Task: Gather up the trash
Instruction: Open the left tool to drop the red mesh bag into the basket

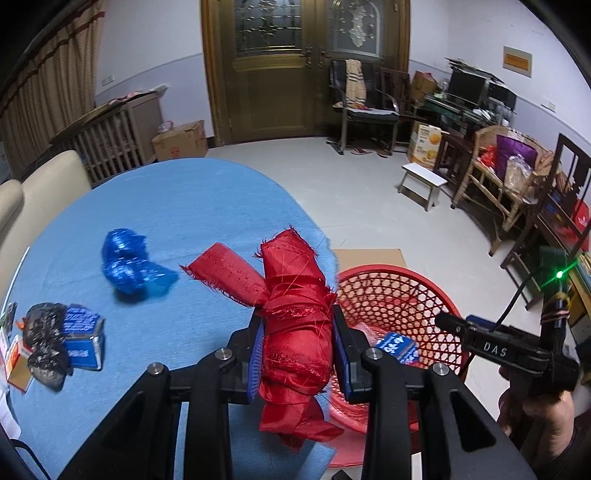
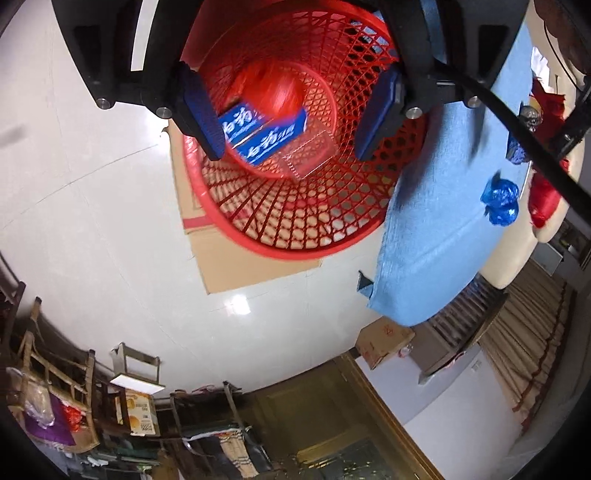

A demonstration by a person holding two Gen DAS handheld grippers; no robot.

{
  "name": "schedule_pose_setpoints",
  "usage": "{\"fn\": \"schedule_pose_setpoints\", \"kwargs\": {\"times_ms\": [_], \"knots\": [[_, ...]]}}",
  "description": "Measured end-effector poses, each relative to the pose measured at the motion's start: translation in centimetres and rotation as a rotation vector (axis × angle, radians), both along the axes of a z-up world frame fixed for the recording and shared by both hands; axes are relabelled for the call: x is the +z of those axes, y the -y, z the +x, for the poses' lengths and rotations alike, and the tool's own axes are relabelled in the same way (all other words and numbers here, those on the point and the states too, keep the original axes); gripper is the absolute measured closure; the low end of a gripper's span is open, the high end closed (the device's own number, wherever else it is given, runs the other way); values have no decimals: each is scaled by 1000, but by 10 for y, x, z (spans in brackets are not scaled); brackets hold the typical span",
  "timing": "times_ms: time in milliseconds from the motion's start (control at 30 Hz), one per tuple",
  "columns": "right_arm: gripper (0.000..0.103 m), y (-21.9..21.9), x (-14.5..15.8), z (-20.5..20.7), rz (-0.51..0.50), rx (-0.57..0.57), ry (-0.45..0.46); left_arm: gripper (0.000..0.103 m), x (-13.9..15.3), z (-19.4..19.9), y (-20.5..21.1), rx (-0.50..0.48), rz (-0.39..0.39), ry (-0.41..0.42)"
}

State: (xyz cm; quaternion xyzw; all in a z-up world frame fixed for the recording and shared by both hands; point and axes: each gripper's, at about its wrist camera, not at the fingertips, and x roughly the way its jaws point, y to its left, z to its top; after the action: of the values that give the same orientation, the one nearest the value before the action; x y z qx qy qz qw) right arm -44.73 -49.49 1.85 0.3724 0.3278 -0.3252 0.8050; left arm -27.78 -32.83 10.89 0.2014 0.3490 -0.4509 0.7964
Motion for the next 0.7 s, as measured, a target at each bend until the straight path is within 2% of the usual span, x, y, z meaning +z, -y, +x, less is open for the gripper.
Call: {"fn": "schedule_pose_setpoints", "kwargs": {"times_ms": [300, 433, 467, 500, 533, 567, 700], "knots": [[28, 12, 26, -20, -33, -65, 49, 68, -9, -25, 35, -129, 20, -75], [28, 13, 33, -26, -42, -76, 56, 66, -22, -35, 51, -177, 58, -120], [28, 13, 34, -28, -45, -80, 57, 63, -26, -37, 54, -187, 64, -128], [27, 14, 35, -29, -45, -84, 60, 50, -30, -38, 58, -189, 78, -131], [28, 14, 36, -30, -44, -88, 63, 30, -33, -39, 60, -187, 93, -135], [27, 14, 36, -31, -42, -93, 66, 26, -35, -39, 60, -178, 104, -135], [27, 13, 39, -31, -40, -102, 77, 26, -30, -34, 49, -160, 87, -136]]}}
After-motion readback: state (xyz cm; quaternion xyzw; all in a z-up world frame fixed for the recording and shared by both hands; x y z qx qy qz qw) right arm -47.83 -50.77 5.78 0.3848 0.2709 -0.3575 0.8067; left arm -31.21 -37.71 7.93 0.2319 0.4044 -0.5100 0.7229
